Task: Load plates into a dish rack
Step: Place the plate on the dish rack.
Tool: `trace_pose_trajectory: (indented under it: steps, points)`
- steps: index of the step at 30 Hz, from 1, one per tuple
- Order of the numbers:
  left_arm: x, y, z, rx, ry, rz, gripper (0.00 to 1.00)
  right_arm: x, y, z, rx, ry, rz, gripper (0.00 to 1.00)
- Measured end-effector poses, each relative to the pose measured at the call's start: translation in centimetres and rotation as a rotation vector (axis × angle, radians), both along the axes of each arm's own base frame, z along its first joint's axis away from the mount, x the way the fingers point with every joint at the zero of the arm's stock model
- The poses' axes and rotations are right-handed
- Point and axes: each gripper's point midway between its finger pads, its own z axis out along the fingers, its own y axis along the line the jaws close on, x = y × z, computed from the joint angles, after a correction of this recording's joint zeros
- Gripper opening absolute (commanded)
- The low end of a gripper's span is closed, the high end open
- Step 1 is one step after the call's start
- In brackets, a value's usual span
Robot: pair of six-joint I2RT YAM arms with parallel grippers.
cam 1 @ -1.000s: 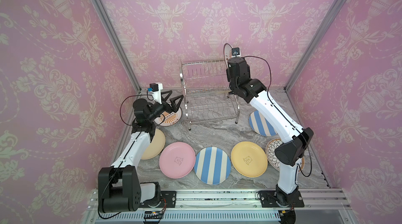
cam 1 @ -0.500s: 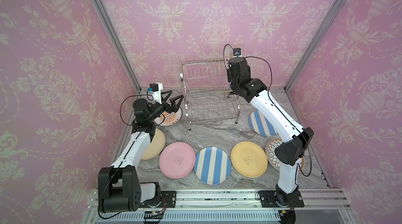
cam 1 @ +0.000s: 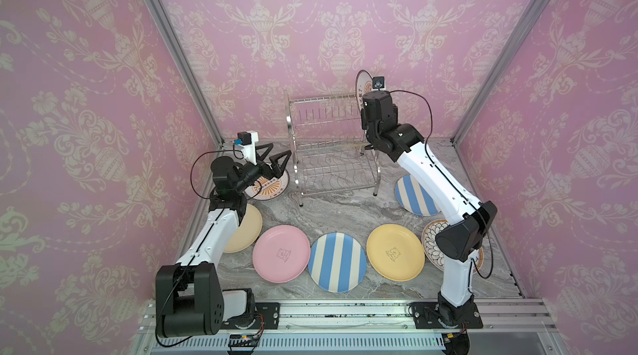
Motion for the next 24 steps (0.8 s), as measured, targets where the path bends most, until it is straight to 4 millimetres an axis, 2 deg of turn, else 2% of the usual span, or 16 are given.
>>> trace_pose_trajectory:
  steps: [4,12,16,18,24]
  points:
    - [0.0,0.0,0.0,0.000,0.000,0.000,0.99,0.1,0.0,-0.1,0.011,-0.001,-0.007,0.22]
    - [0.0,0.0,0.0,0.000,0.000,0.000,0.99,0.6,0.3,-0.9,-0.013,0.015,-0.011,0.24]
    - [0.0,0.0,0.0,0.000,0.000,0.000,0.99,0.5,0.1,-0.1,-0.043,0.006,-0.014,0.26]
    - [0.0,0.0,0.0,0.000,0.000,0.000,0.99,0.4,0.1,0.6,-0.055,-0.004,-0.010,0.31]
    - [0.0,0.0,0.0,0.000,0.000,0.000,0.99,-0.1,-0.2,3.5,-0.076,-0.054,-0.018,0.33]
